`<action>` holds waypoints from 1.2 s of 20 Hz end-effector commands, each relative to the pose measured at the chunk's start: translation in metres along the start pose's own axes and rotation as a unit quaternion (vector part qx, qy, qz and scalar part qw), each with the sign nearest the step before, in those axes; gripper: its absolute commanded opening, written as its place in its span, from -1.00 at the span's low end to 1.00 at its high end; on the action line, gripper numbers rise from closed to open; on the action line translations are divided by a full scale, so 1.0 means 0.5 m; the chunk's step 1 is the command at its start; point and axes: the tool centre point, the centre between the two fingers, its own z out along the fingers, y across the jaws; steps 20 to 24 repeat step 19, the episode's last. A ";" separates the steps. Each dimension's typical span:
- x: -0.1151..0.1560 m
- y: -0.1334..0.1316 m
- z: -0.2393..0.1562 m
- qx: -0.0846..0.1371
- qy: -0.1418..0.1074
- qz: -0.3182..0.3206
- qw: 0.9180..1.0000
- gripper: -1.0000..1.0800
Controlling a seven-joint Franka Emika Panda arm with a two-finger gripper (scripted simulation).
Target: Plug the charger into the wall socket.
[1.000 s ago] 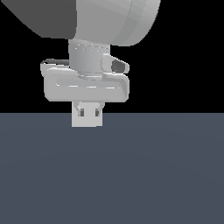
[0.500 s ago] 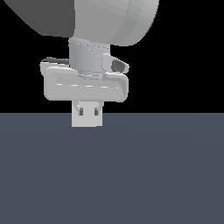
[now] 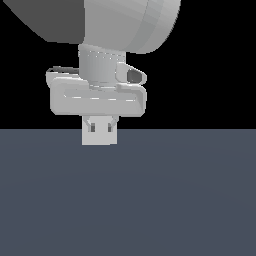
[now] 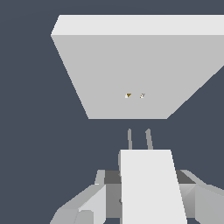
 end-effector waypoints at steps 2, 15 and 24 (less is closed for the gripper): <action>0.010 0.000 0.005 0.000 0.000 0.000 1.000 -1.00; 0.081 0.000 0.041 0.000 0.000 0.001 1.000 -1.00; 0.086 0.000 0.044 0.000 0.000 0.000 1.000 -1.00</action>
